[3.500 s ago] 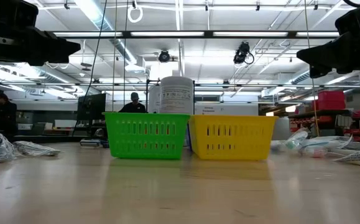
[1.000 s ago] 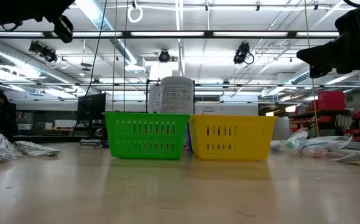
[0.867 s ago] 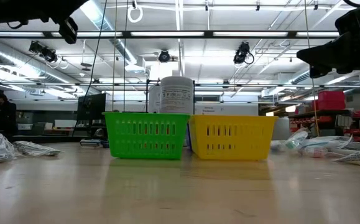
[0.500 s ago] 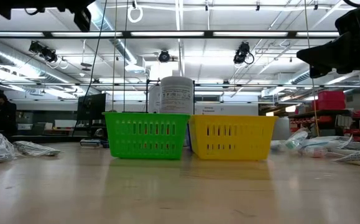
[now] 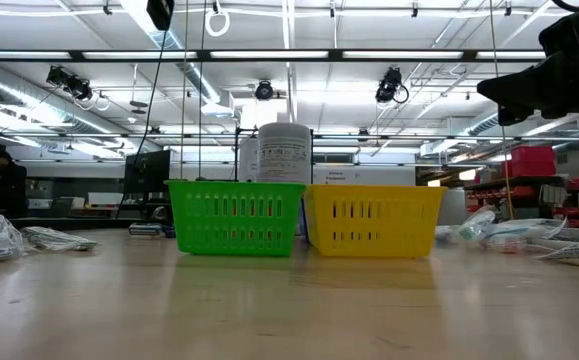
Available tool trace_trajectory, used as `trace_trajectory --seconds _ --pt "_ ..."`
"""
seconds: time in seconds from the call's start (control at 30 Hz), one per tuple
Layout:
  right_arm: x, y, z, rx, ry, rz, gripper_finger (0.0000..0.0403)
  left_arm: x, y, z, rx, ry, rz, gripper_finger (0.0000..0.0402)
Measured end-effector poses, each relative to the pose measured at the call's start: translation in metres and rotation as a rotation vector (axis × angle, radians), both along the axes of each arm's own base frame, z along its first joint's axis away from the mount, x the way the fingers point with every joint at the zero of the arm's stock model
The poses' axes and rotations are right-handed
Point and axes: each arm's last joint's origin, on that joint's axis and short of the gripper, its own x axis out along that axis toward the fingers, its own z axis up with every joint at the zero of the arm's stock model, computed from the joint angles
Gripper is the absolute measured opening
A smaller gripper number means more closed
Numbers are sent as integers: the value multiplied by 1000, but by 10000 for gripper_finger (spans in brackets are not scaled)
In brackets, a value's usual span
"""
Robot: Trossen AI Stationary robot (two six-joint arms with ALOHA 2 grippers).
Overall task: Pick & Place Travel size toiletries
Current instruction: Put the left blue razor into the red bin
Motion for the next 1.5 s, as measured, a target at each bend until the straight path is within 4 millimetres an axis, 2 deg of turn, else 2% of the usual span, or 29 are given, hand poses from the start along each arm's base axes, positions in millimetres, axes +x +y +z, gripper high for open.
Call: trace_trajectory --seconds 0.27,0.57,0.8,1.17,1.5 --pt "0 0 0 0 0 0 14 17 0 28 31 -9 0 18" --pt "0 0 0 0 0 0 13 30 0 40 94 54 -10 6" --pt "0 0 0 0 0 0 13 38 2 23 113 219 22 21" --pt "0 0 0 0 -2 0 13 44 5 -14 165 545 31 8" --pt "0 0 0 0 -1 0 14 52 9 -35 109 706 149 20"
